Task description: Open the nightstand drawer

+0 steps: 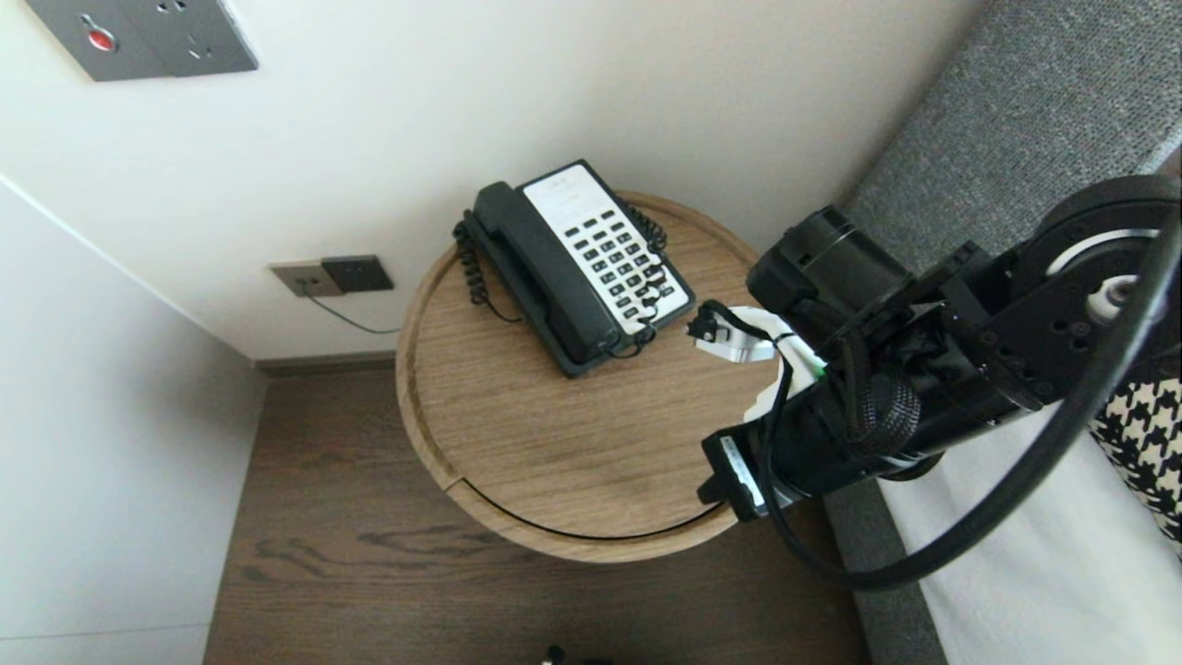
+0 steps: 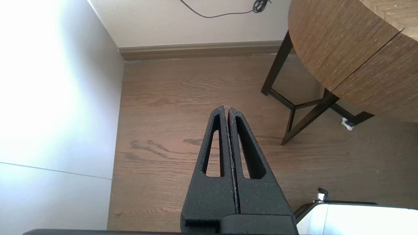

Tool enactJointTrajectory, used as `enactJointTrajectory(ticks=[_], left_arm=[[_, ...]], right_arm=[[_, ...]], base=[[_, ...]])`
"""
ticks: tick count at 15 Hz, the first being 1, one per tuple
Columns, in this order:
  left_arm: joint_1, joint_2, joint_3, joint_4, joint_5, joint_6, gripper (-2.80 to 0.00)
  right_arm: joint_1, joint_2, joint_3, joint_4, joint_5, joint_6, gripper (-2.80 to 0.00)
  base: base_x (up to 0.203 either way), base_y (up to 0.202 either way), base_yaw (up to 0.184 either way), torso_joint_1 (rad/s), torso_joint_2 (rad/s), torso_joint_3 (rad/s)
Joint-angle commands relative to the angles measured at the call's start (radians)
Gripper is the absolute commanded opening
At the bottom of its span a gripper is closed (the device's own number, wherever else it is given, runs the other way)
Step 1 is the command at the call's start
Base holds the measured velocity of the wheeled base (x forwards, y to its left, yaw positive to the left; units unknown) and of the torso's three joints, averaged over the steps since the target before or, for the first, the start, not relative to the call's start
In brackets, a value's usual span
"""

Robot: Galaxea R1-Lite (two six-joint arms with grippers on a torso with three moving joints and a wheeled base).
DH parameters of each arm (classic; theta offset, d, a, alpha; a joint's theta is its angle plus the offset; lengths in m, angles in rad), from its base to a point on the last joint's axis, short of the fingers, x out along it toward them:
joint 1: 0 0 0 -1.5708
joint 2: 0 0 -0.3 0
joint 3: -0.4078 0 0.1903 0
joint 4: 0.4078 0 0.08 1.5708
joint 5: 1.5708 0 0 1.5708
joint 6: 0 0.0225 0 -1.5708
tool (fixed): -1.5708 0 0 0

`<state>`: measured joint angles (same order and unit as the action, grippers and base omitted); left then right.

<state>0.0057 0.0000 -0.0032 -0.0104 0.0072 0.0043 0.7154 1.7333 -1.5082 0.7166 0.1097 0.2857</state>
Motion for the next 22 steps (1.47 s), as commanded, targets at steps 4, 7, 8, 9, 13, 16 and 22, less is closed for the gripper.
enactJointTrajectory(ticks=[4,7,8,9,13,16,22], left_arm=[[0.000,-0.002,0.000,0.000,0.000,0.000,-2.80],[0.000,-0.002,0.000,0.000,0.000,0.000,-2.80],[0.000,-0.002,0.000,0.000,0.000,0.000,-2.80],[0.000,-0.002,0.000,0.000,0.000,0.000,-2.80],[0.000,-0.002,0.000,0.000,0.000,0.000,-2.80],[0.000,-0.002,0.000,0.000,0.000,0.000,-2.80],[0.000,-0.002,0.000,0.000,0.000,0.000,-2.80]], right_arm=[[-0.034,-0.047,0.065,0.002,-0.036,0.002,-2.80],[-0.078,-0.049,0.082,0.000,-0.035,0.000,-2.80],[-0.088,-0.049,0.083,0.000,-0.035,0.000,-2.80],[-0.091,-0.049,0.086,-0.001,-0.035,-0.002,-2.80],[-0.096,-0.036,0.085,-0.044,-0.036,-0.005,-2.80],[-0.096,-0.018,0.082,-0.048,-0.038,-0.005,-2.80],[-0.111,-0.008,0.094,-0.065,-0.036,-0.011,-2.80]], base=[[0.000,0.000,0.000,0.000,0.00,0.000],[0.000,0.000,0.000,0.000,0.00,0.000],[0.000,0.000,0.000,0.000,0.00,0.000],[0.000,0.000,0.000,0.000,0.00,0.000],[0.000,0.000,0.000,0.000,0.00,0.000],[0.000,0.000,0.000,0.000,0.00,0.000],[0.000,0.000,0.000,0.000,0.00,0.000]])
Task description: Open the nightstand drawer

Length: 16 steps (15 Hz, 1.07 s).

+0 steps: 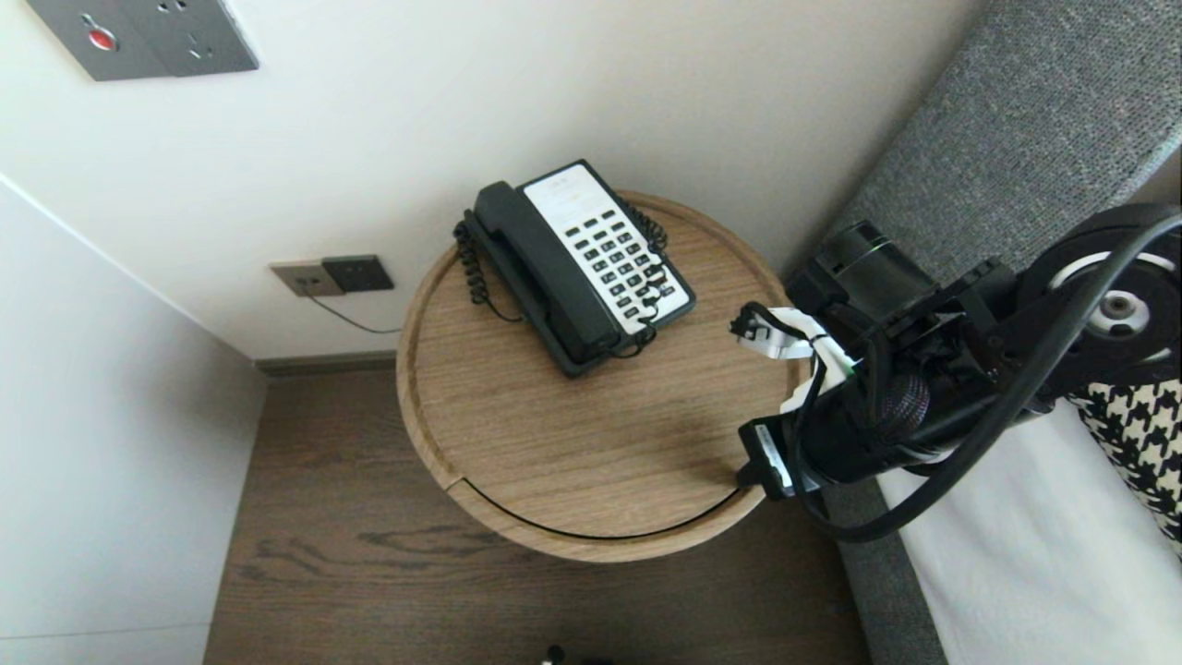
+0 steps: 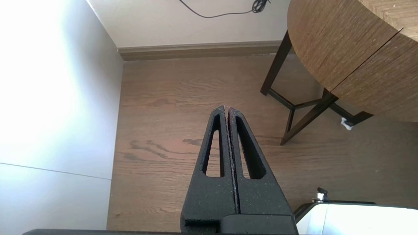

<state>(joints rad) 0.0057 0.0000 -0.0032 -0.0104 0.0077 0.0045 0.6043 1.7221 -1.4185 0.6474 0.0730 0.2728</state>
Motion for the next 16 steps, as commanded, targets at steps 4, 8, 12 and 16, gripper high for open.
enactJointTrajectory(ticks=[4,8,12,16], left_arm=[[0.000,-0.002,0.000,0.000,0.000,0.000,-2.80],[0.000,-0.002,0.000,0.000,0.000,0.000,-2.80],[0.000,-0.002,0.000,0.000,0.000,0.000,-2.80],[0.000,-0.002,0.000,0.000,0.000,0.000,-2.80]], right_arm=[[0.003,0.001,0.016,0.006,0.001,0.002,-2.80],[0.007,-0.019,0.066,0.004,-0.002,0.002,-2.80],[0.014,-0.070,0.121,0.004,-0.002,0.002,-2.80],[0.017,-0.130,0.231,0.003,0.001,0.003,-2.80]], base=[[0.000,0.000,0.000,0.000,0.00,0.000],[0.000,0.000,0.000,0.000,0.00,0.000],[0.000,0.000,0.000,0.000,0.00,0.000],[0.000,0.000,0.000,0.000,0.00,0.000]])
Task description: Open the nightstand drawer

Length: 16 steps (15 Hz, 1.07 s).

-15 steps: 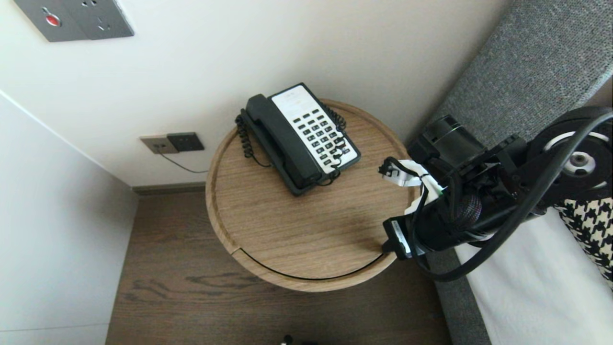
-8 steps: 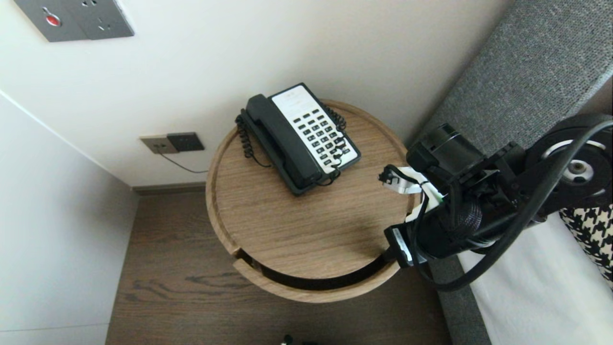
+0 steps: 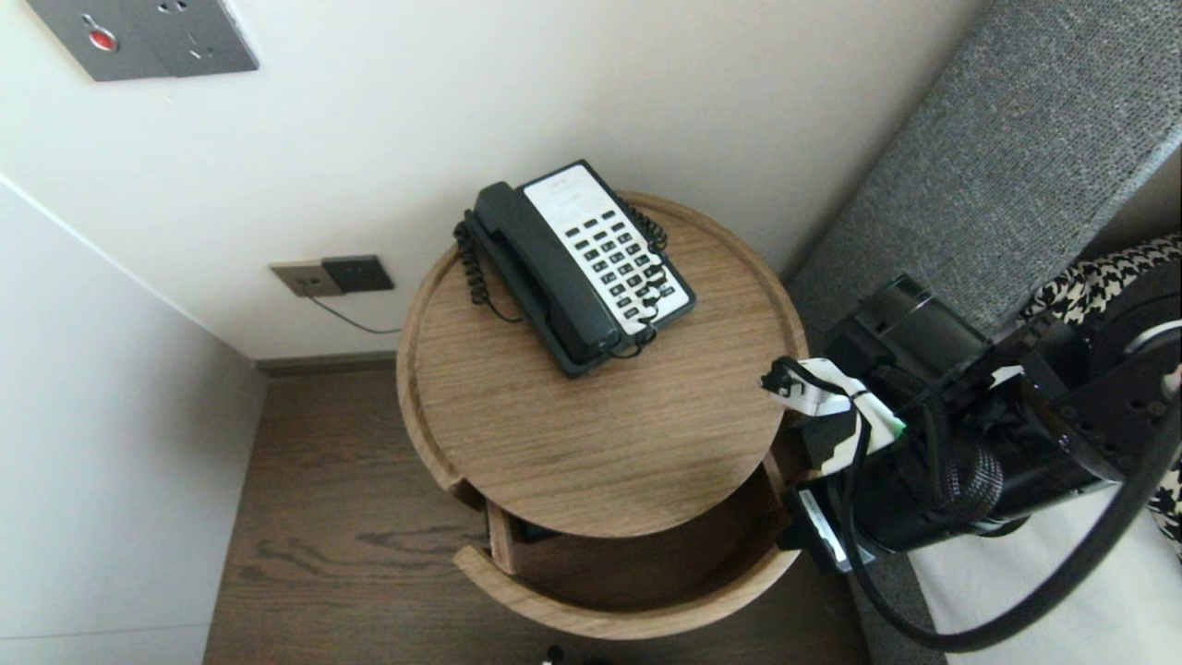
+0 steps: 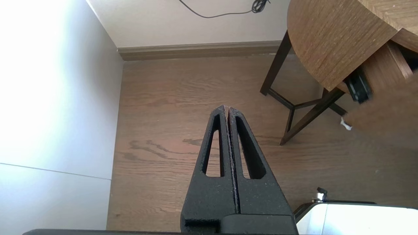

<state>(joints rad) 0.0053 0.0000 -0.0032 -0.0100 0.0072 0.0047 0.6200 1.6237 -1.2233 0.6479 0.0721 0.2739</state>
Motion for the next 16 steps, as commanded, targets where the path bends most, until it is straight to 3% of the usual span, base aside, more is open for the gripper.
enactJointTrajectory(ticks=[1,8,16], left_arm=[[0.001,-0.002,0.000,-0.001,0.000,0.000,-2.80],[0.001,-0.002,0.000,-0.001,0.000,0.000,-2.80],[0.001,-0.002,0.000,-0.001,0.000,0.000,-2.80]], right_arm=[[0.001,-0.042,0.063,-0.001,0.003,0.003,-2.80],[0.009,-0.109,0.214,-0.075,0.005,0.016,-2.80],[0.021,-0.136,0.191,-0.088,0.000,0.013,-2.80]], base=[[0.000,0.000,0.000,0.000,0.00,0.000],[0.000,0.000,0.000,0.000,0.00,0.000],[0.000,0.000,0.000,0.000,0.00,0.000]])
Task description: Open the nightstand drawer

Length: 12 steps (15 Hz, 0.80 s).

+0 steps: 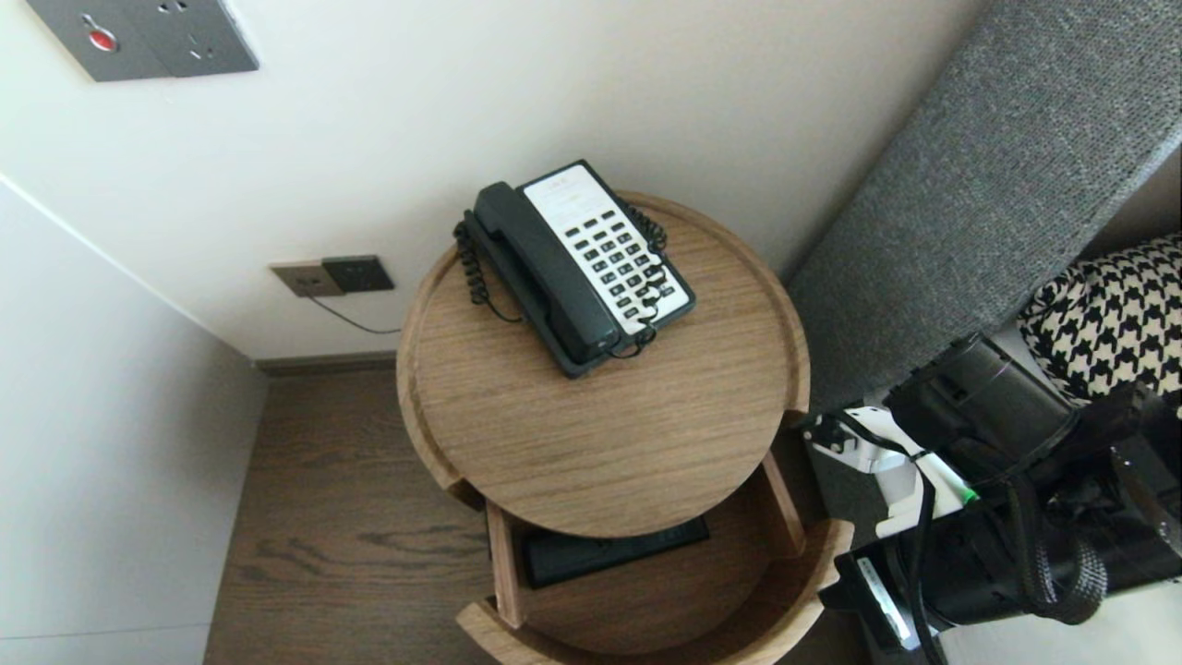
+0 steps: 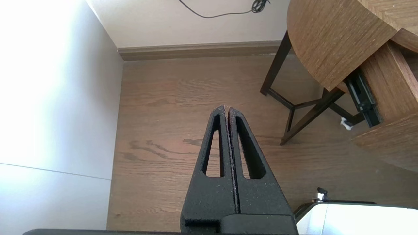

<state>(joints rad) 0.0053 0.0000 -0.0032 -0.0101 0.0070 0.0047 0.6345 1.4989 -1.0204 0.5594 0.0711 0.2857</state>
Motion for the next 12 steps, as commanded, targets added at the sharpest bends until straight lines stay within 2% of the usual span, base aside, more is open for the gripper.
enactJointTrajectory(ticks=[1,7,12], left_arm=[[0.001,-0.002,0.000,-0.001,0.001,0.000,-2.80],[0.001,-0.002,0.000,-0.001,0.001,0.000,-2.80],[0.001,-0.002,0.000,-0.001,0.001,0.000,-2.80]], right_arm=[[0.009,-0.017,-0.024,-0.001,0.002,-0.001,-2.80],[0.034,0.061,-0.079,-0.010,0.001,0.001,-2.80],[0.037,0.107,-0.063,-0.034,0.002,0.003,-2.80]], base=[[0.000,0.000,0.000,0.000,0.00,0.000],[0.000,0.000,0.000,0.000,0.00,0.000],[0.000,0.000,0.000,0.000,0.00,0.000]])
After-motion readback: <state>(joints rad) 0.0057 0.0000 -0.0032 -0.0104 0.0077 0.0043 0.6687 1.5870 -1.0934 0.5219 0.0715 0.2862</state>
